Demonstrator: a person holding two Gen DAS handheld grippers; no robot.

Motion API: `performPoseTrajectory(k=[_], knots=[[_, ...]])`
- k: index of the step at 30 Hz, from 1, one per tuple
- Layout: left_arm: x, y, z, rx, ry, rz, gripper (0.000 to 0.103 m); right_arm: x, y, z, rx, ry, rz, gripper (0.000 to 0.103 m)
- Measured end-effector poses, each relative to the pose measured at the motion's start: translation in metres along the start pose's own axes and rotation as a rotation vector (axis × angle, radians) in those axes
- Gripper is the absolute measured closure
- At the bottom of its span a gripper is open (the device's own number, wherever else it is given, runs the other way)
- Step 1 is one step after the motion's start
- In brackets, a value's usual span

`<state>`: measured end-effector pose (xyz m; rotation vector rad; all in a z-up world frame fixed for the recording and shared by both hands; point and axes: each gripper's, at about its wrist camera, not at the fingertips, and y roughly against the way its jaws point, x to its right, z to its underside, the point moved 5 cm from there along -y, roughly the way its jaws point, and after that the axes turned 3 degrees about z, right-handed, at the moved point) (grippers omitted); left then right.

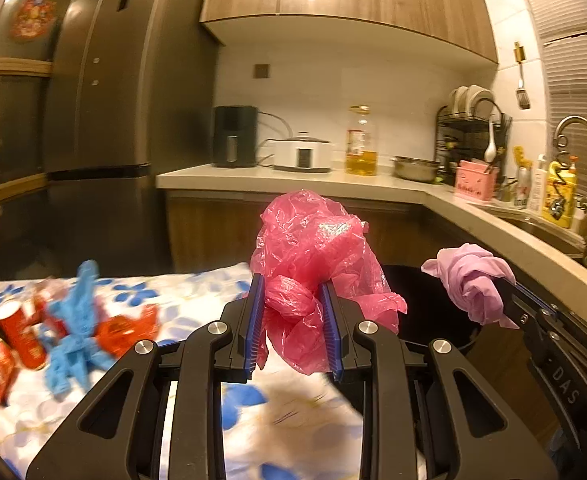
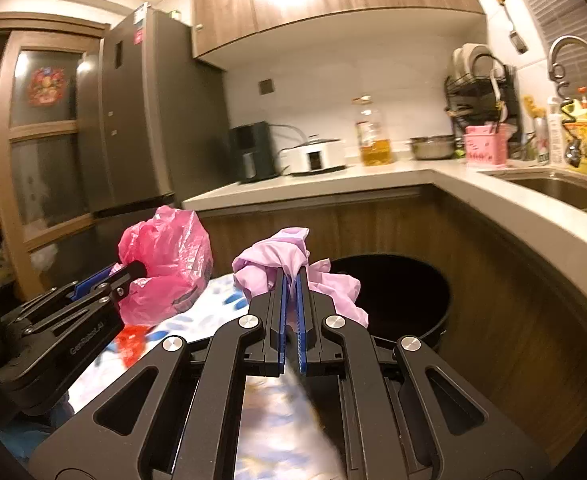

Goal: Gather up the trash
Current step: 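Carry the pink and lilac bags over the black bin with both tools, then open both tools to drop the pink and lilac bags into the bin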

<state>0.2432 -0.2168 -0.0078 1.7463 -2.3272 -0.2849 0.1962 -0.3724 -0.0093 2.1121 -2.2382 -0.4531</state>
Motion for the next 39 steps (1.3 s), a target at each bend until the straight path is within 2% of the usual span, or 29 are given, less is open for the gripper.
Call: performPoseTrajectory(k=[9,14,20,34,37,39], knots=[[0.048,-0.040,-0.015,0.027,-0.029,0.090,0.076,0.044,-0.025,-0.015,0.019,-0.037,0.072,0.098],[0.065,-0.065,-0.014,0.006,-0.042,0.115,0.076,0.056,-0.041,-0.017,0.010,-0.034,0.086,0.098],[0.074,-0.089,-0.009,-0.029,-0.042,0.134,0.075,0.065,-0.057,-0.019,-0.008,-0.044,0.087,0.098],[0.077,-0.115,-0.002,-0.085,-0.028,0.190,0.070,0.073,-0.079,-0.015,-0.043,-0.053,0.092,0.097],[0.077,-0.116,0.000,-0.086,-0.040,0.181,0.064,0.075,-0.083,-0.016,-0.051,-0.055,0.098,0.091],[0.075,-0.117,0.001,-0.088,-0.037,0.174,0.060,0.077,-0.085,-0.016,-0.055,-0.061,0.104,0.080]])
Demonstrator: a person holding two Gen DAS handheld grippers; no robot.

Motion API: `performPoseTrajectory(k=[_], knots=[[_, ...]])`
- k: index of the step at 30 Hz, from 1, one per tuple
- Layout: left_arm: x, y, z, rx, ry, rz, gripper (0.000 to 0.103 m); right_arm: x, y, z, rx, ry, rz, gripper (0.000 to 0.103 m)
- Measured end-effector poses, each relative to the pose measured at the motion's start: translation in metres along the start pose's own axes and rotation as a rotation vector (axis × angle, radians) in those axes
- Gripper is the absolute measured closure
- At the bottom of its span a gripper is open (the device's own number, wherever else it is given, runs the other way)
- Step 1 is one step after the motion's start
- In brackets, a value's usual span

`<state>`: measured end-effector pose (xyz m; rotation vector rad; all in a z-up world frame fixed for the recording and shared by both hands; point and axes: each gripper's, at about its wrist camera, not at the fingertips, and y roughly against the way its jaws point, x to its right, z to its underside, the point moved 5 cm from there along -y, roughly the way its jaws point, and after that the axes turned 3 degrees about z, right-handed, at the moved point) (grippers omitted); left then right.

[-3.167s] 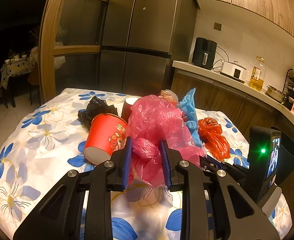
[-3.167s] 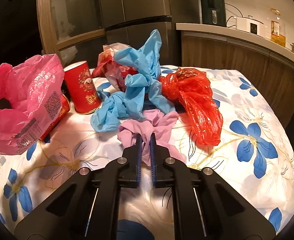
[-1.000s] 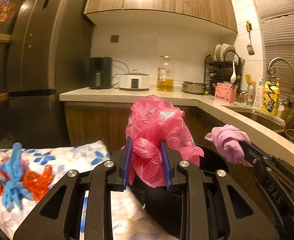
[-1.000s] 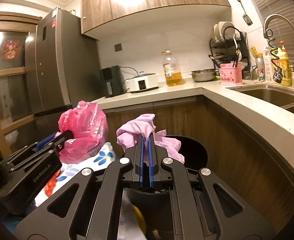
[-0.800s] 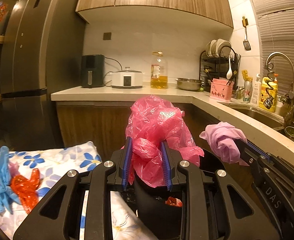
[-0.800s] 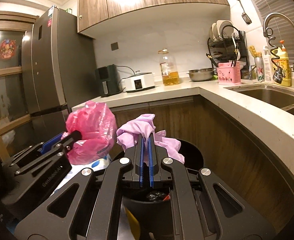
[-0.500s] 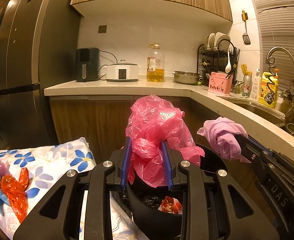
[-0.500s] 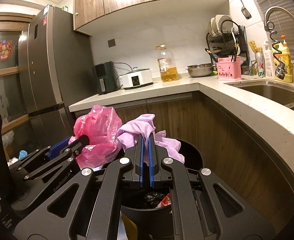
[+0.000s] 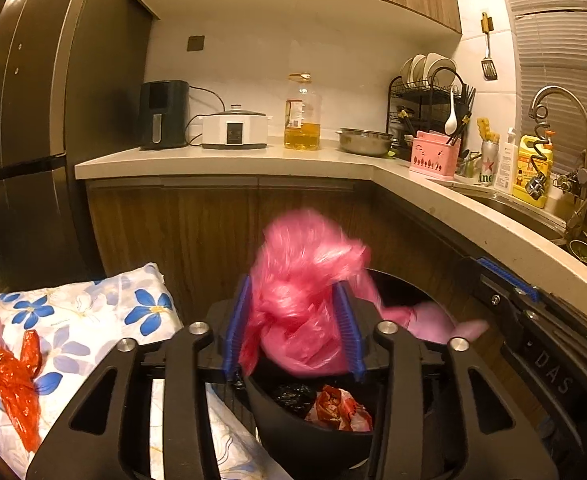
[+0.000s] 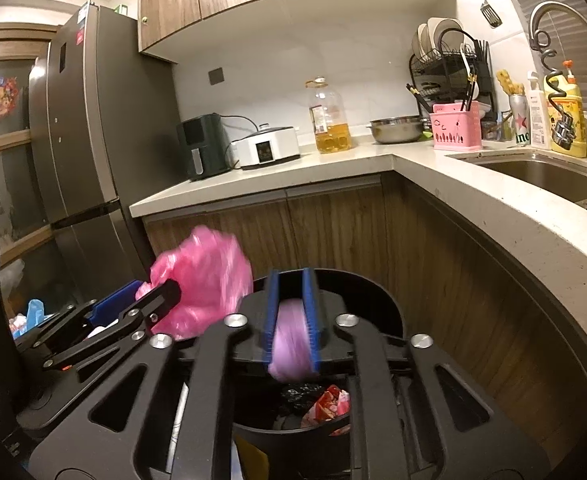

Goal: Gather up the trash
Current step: 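Open both tools to drop the pink and lilac bags into the bin, then move both open tools back toward the remaining cups and bags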

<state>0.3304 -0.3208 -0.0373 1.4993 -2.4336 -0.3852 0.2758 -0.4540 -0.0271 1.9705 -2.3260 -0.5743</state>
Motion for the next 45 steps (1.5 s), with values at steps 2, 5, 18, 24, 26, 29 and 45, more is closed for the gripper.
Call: performPoseTrajectory(k=[2,5,18,24,26,29,45], knots=[[-0.002,-0.001,0.000,-0.008,0.006,0.003,0.058,0.003,0.000,0.000,0.001,-0.010,0.004,0.071],[-0.005,0.002,0.000,-0.003,0.012,-0.001,0.052,0.007,0.002,0.000,0.007,-0.025,0.015,0.060],[-0.034,0.028,0.007,0.001,0.067,-0.109,0.020,-0.003,0.020,0.003,0.031,0.003,0.025,0.033],[-0.058,0.053,0.015,-0.007,0.087,-0.220,0.013,-0.020,0.034,0.008,0.042,0.030,0.012,0.025],[-0.066,0.063,0.020,-0.010,0.098,-0.244,0.009,-0.024,0.039,0.010,0.041,0.033,0.007,0.023],[-0.076,0.079,0.026,-0.007,0.101,-0.283,0.009,-0.031,0.045,0.013,0.040,0.041,0.005,0.021],[-0.142,0.168,0.061,0.024,0.152,-0.471,0.006,-0.096,0.072,0.051,0.008,0.073,-0.071,0.019]])
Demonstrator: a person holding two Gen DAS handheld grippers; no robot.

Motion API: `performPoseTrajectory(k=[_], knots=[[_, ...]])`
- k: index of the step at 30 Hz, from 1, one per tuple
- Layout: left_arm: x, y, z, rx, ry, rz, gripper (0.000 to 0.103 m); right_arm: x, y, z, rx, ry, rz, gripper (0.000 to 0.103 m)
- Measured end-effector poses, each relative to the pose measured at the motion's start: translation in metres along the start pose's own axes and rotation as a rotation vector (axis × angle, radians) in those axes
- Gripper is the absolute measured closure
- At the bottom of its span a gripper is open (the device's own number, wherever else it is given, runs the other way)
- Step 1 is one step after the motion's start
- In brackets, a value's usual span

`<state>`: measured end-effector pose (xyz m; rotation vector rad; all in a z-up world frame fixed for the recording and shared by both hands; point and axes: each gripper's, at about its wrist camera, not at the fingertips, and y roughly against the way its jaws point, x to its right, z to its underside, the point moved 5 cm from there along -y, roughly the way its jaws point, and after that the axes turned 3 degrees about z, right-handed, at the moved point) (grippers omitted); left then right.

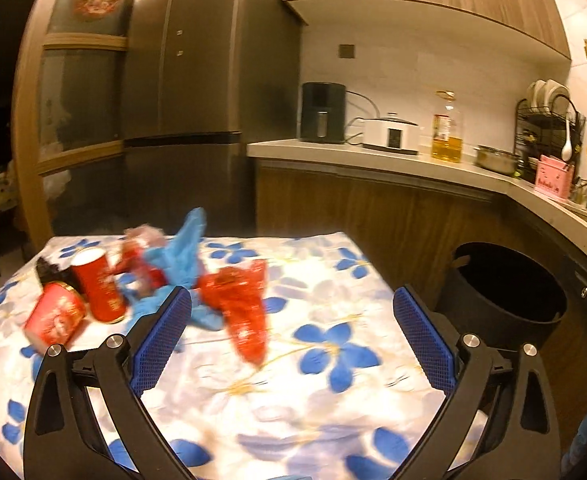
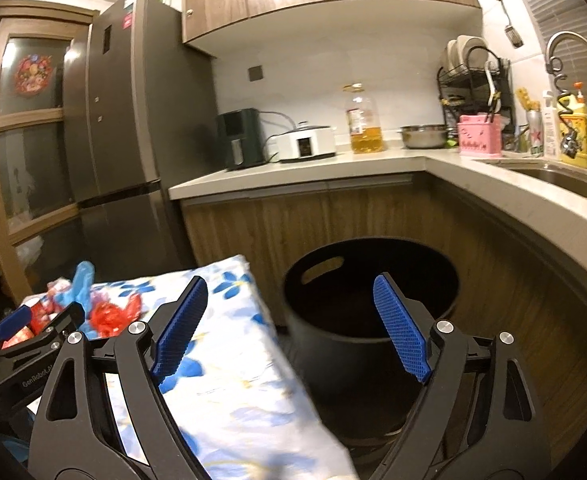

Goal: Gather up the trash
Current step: 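Move both open tools back toward the remaining cups and bags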

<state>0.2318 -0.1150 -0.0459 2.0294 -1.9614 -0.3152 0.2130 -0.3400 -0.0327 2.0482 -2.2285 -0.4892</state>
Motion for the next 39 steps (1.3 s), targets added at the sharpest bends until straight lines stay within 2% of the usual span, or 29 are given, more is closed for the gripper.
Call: performPoseTrajectory(k=[16,24,29,33,39], knots=[[-0.121,0.030,0.017,0.001,0.080,-0.194,0.006,-0.107,0.001,0.032,-0.048,0.063,-0.144,0.019],[-0.188,0.030,0.027,-0.014,0.126,-0.286,0.006,-0.151,-0.006,0.047,-0.080,0.097,-0.211,0.019],[-0.227,0.023,0.030,-0.034,0.165,-0.318,0.006,-0.173,-0.010,0.052,-0.091,0.106,-0.247,0.019],[-0.241,0.010,0.031,-0.064,0.167,-0.325,0.006,-0.188,-0.015,0.056,-0.104,0.112,-0.265,0.019],[-0.255,-0.013,0.035,-0.139,0.195,-0.270,0.006,-0.207,-0.020,0.059,-0.110,0.119,-0.289,0.019]])
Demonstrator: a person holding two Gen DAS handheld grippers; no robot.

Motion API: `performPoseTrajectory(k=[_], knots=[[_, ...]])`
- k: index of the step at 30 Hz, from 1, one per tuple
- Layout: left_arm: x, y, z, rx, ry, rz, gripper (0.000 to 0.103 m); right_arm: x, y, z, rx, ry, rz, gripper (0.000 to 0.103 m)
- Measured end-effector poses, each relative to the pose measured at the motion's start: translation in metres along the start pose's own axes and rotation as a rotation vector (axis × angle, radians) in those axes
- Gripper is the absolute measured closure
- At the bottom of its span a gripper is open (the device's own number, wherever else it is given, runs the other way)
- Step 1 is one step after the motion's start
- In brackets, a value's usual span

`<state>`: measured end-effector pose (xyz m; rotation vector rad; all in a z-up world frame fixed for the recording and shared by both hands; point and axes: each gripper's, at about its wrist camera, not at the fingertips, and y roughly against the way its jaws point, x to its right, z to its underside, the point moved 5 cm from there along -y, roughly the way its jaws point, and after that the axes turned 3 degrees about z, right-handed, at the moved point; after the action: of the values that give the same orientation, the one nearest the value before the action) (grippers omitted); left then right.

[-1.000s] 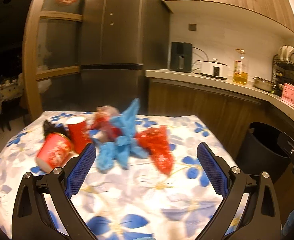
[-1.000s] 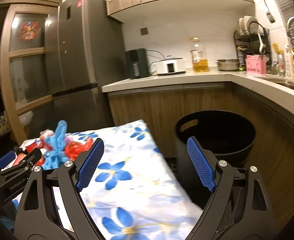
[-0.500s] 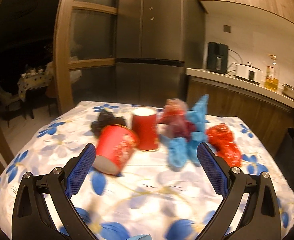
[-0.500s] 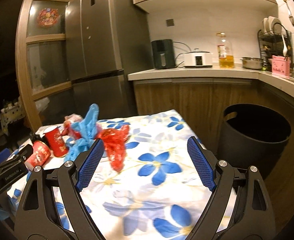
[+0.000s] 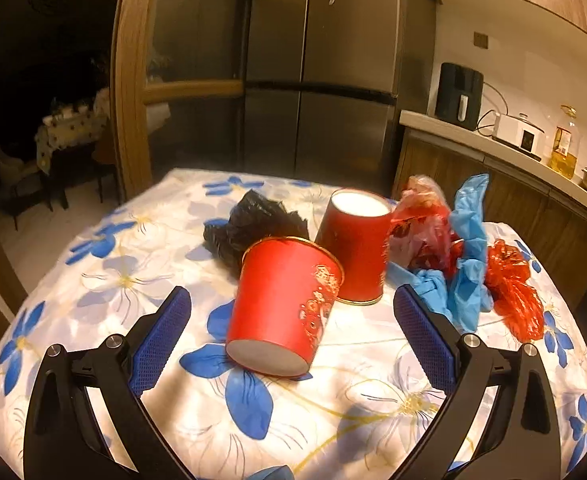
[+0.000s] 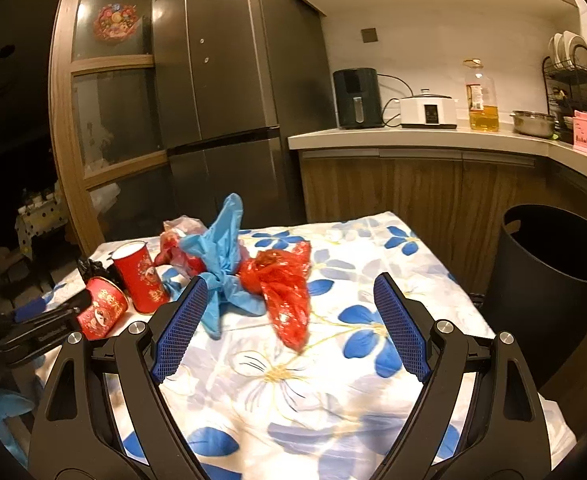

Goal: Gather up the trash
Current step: 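Grasp the red paper cup with the left tool while the right tool grasps the blue glove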

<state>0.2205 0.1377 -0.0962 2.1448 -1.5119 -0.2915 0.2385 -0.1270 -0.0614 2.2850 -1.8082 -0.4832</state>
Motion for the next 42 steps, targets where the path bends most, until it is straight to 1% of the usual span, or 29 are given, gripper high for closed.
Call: performPoseTrajectory(k=[4,7,9,10,11,12,13,14,15,22,26,28,30,31,33,34,36,38,40,41,42], knots=[[-0.005,-0.013,0.000,-0.042,0.020,0.014,0.006,-0.007,-0.005,-0.001,-0.002,0.005,-0.008,0.019],[-0.006,-0.024,0.006,-0.092,0.032,0.026,0.007,-0.013,-0.012,-0.001,-0.010,0.007,-0.014,0.019],[-0.007,-0.032,0.010,-0.132,0.047,0.037,0.012,-0.016,-0.015,-0.001,-0.014,0.010,-0.019,0.019],[-0.009,-0.034,0.011,-0.147,0.054,0.040,0.013,-0.018,-0.017,0.000,-0.016,0.013,-0.020,0.019],[-0.009,-0.037,0.013,-0.160,0.059,0.047,0.017,-0.021,-0.019,0.000,-0.019,0.016,-0.023,0.019],[-0.009,-0.038,0.014,-0.168,0.060,0.052,0.024,-0.022,-0.020,0.000,-0.021,0.018,-0.025,0.019],[-0.009,-0.040,0.015,-0.174,0.060,0.055,0.027,-0.024,-0.021,0.001,-0.024,0.020,-0.029,0.019],[-0.009,-0.041,0.016,-0.181,0.060,0.062,0.033,-0.027,-0.024,0.001,-0.028,0.024,-0.032,0.019],[-0.009,-0.042,0.017,-0.186,0.062,0.066,0.038,-0.030,-0.026,0.002,-0.031,0.027,-0.035,0.019],[-0.009,-0.037,0.020,-0.184,0.077,0.114,0.040,-0.052,-0.038,0.012,-0.070,0.053,-0.074,0.019],[-0.009,-0.019,0.021,-0.154,0.087,0.140,0.040,-0.071,-0.049,0.020,-0.107,0.067,-0.119,0.020],[-0.008,-0.009,0.022,-0.139,0.077,0.147,0.040,-0.080,-0.053,0.024,-0.119,0.078,-0.136,0.023],[-0.010,0.001,0.021,-0.117,0.065,0.146,0.040,-0.089,-0.059,0.028,-0.137,0.091,-0.158,0.032],[-0.012,0.006,0.020,-0.104,0.066,0.145,0.040,-0.094,-0.062,0.030,-0.145,0.097,-0.165,0.034],[-0.016,0.014,0.017,-0.085,0.079,0.152,0.040,-0.103,-0.068,0.034,-0.160,0.115,-0.181,0.042],[-0.017,0.018,0.016,-0.075,0.085,0.155,0.040,-0.107,-0.071,0.035,-0.169,0.123,-0.185,0.044],[-0.020,0.025,0.011,-0.049,0.086,0.155,0.040,-0.113,-0.080,0.040,-0.197,0.137,-0.192,0.052],[-0.024,0.032,0.005,-0.018,0.084,0.148,0.040,-0.116,-0.089,0.045,-0.231,0.138,-0.194,0.056],[-0.026,0.036,0.000,0.001,0.088,0.145,0.040,-0.117,-0.096,0.048,-0.262,0.138,-0.187,0.057],[-0.027,0.037,-0.001,0.005,0.091,0.147,0.040,-0.117,-0.099,0.050,-0.275,0.138,-0.187,0.060],[-0.029,0.038,-0.002,0.009,0.095,0.149,0.040,-0.118,-0.102,0.052,-0.289,0.141,-0.188,0.065]])
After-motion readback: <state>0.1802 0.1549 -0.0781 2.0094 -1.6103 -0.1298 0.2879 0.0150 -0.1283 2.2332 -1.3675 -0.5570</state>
